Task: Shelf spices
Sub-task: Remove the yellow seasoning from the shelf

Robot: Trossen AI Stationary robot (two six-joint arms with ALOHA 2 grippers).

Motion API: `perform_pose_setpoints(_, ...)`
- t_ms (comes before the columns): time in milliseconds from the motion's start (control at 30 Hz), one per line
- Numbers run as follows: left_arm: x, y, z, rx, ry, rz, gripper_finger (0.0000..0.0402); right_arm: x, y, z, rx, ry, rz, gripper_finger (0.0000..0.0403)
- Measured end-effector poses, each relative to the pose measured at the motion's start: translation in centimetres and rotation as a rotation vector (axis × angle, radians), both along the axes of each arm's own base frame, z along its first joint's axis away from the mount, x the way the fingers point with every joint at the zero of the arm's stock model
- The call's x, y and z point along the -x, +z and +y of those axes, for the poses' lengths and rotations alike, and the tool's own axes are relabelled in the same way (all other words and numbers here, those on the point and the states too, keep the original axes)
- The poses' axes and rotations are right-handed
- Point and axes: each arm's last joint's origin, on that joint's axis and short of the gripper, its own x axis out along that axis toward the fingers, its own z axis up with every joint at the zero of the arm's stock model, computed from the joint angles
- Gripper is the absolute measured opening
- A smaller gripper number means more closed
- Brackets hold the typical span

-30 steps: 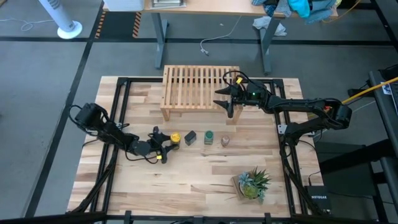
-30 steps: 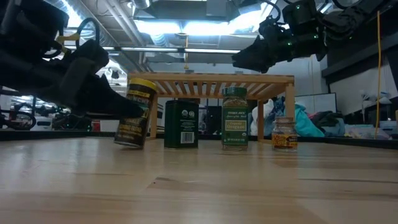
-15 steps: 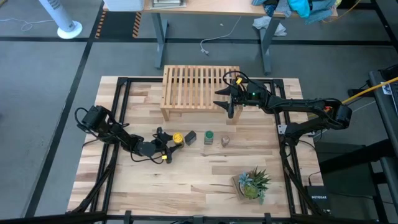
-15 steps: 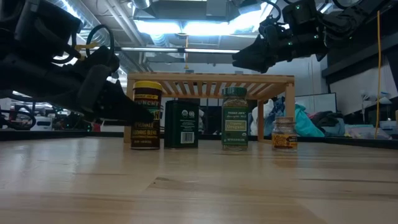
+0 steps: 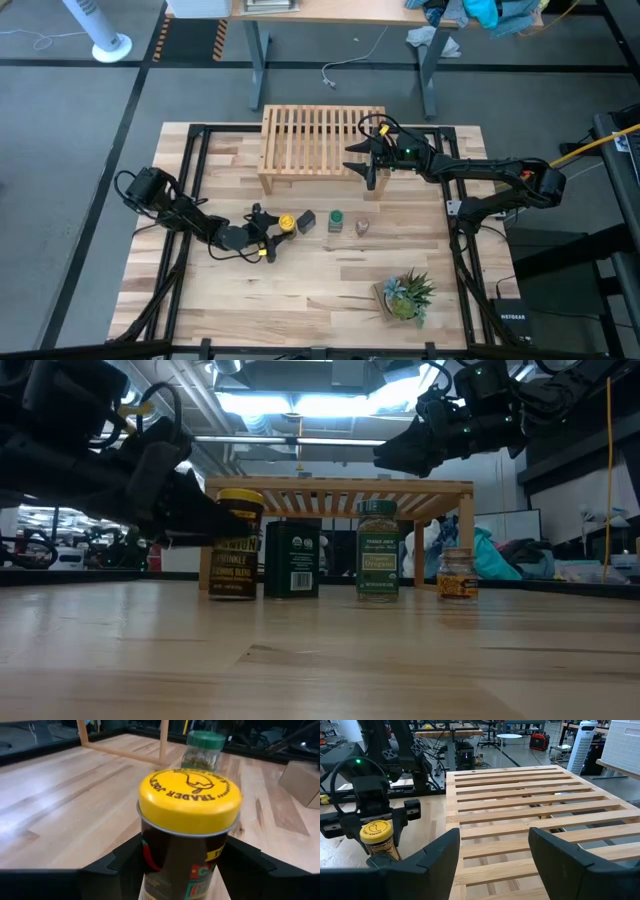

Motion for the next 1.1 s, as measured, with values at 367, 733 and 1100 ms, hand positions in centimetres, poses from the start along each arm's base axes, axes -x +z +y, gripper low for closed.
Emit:
perform_pose_setpoints(367, 0.0, 1.5, 0.0, -0.031, -0.009, -0.038, 0.0213, 0.0, 0.0, 0.0, 0.000, 0.000, 0.001, 0.0243)
perform_pose_setpoints(733, 0.5, 0.0, 0.2, 0.081, 0.039, 0.058, 0.0214, 0.0, 0.0, 0.0, -0.002, 0.000, 0.001, 0.0243)
perform_pose_setpoints(1100, 0.7, 0.0, -0.4, 0.067, 0.010, 0.064, 0.0214, 0.0, -0.1, 0.0, -0.006, 0.000, 0.006, 0.0243)
